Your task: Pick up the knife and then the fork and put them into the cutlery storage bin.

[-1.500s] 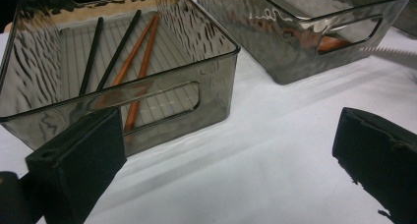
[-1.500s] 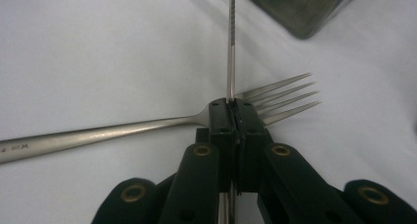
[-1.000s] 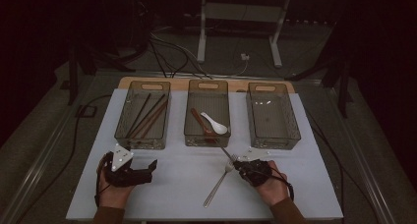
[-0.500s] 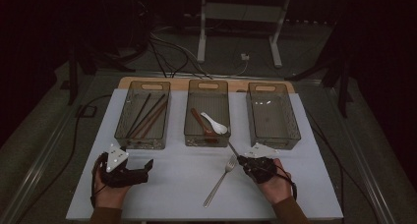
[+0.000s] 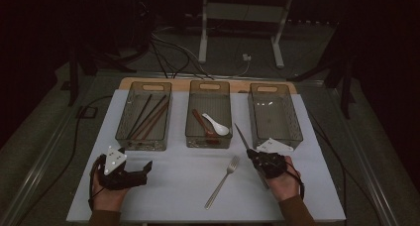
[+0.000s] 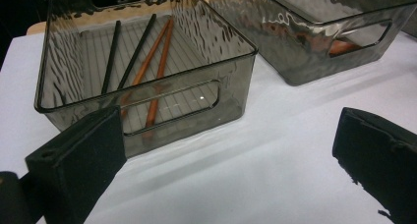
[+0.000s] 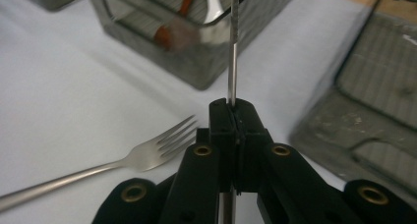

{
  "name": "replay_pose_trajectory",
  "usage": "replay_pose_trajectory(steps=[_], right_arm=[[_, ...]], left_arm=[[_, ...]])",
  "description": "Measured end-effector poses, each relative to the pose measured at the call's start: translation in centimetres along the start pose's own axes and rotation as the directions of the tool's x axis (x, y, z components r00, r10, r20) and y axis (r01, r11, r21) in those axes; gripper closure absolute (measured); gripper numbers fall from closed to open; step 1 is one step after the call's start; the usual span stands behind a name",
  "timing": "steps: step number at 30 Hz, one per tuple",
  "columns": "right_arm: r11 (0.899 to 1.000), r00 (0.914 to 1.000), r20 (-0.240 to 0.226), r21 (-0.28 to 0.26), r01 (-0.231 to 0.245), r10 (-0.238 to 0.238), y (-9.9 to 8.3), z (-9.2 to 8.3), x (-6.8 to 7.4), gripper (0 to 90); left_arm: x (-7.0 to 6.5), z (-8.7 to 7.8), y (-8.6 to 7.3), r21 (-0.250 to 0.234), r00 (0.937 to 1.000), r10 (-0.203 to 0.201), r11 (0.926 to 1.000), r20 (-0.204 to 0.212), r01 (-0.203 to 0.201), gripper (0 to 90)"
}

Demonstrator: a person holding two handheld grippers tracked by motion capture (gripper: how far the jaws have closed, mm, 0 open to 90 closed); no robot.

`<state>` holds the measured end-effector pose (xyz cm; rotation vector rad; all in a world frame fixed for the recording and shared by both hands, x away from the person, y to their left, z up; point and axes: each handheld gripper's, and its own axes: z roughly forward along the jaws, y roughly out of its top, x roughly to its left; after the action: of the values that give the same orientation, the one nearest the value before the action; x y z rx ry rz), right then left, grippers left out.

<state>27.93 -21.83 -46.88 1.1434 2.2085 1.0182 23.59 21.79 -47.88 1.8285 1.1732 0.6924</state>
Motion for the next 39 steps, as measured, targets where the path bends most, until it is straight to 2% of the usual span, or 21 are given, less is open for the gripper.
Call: replay_pose_trajectory(steps=[7, 15, 29, 39], right_arm=[[0.997, 0.9971, 0.048, -0.051, -0.056, 0.059, 0.7, -0.5, -2.2, 89.5], [0.991, 0.9883, 0.095, -0.078, -0.112, 0.119, 0.9, -0.1, -4.5, 89.5], [0.980, 0.9743, 0.132, -0.107, -0.169, 0.182, 2.2, 0.0, -6.7, 89.5], [0.974, 0.9687, 0.130, -0.114, -0.197, 0.212, 3.4, -0.1, -7.9, 89.5]], left_arm=[[0.0, 0.2, -0.1, -0.004, 1.0000, -0.007, 1.0000, 0.004, 0.007, 0.7], [-0.2, 0.4, -0.2, 0.001, 0.9999, -0.007, 1.0000, 0.008, 0.007, 0.7], [-0.2, 0.5, -0.2, 0.005, 0.9999, -0.007, 1.0000, 0.009, 0.007, 0.7], [-0.3, 0.6, -0.3, 0.006, 0.9999, -0.005, 1.0000, 0.013, 0.005, 0.7]])
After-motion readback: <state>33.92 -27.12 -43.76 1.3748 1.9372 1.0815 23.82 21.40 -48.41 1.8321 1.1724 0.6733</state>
